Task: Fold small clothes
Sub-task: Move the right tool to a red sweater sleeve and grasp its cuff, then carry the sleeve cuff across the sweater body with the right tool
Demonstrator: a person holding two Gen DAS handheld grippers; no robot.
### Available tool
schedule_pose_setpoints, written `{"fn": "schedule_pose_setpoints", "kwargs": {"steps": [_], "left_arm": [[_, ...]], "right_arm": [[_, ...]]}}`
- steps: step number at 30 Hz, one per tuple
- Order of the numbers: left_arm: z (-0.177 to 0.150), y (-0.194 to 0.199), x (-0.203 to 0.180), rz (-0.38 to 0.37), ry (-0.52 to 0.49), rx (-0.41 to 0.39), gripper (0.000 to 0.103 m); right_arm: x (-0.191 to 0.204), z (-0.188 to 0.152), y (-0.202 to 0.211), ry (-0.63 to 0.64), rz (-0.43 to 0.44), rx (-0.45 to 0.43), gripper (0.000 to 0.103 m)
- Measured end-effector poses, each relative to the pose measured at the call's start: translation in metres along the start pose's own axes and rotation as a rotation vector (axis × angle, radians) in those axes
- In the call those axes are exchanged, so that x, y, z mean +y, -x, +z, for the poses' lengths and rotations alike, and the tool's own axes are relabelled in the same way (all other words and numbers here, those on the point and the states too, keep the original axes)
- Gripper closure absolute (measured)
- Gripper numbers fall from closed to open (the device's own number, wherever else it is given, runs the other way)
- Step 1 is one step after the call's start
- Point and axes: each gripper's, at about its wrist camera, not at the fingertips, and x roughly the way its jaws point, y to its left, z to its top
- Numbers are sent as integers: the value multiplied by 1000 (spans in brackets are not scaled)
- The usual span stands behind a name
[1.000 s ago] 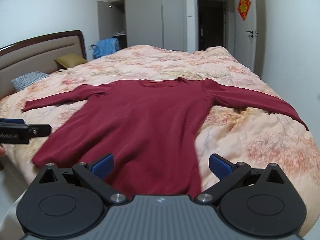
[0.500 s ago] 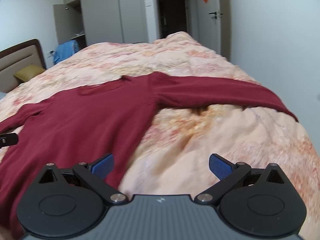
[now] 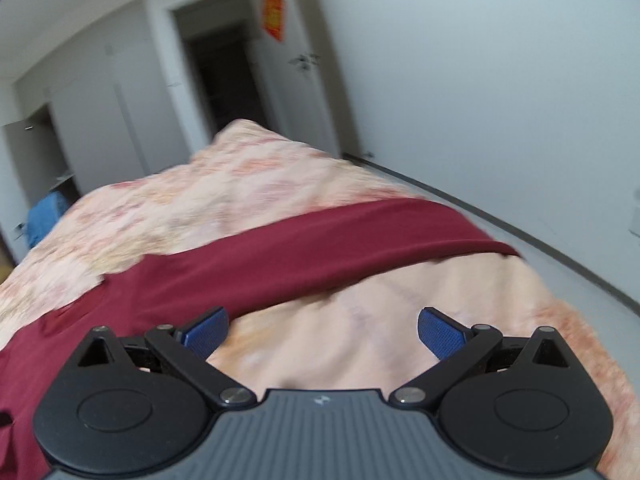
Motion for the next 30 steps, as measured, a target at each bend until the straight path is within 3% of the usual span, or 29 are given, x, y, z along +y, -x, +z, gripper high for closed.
{"fn": "schedule_pose_setpoints", "kwargs": {"steps": [2,9,15,19,21,23,26,30], "left_arm": [[-5,-7,3,-9,18,7,1],[-18,-11,12,-37,58,-28,0],[-20,-13,10,-31,51,-32,0],[-21,-13,10,-29,52,-39,0],[-22,-13,10,-30,54,-39,0],[-20,-13,11,-31,54,-34,0],[-11,-11,14,-45,62,3,1],[6,-2,23,-69,85,8,1]], "right_arm": [[-22,10,-13,-64,-17,1,0],[-88,24,-52,-366,74,-14,0],[-120,27,-83,-563,41,-80,2],[-133,27,-101,-651,-48,-92,25],[-133,29,-111,-639,-94,-89,42],[-132,30,-117,-614,-139,-75,68],[-124,36,-118,-540,-168,-86,90],[-89,59,-105,-328,-182,-168,96]]}}
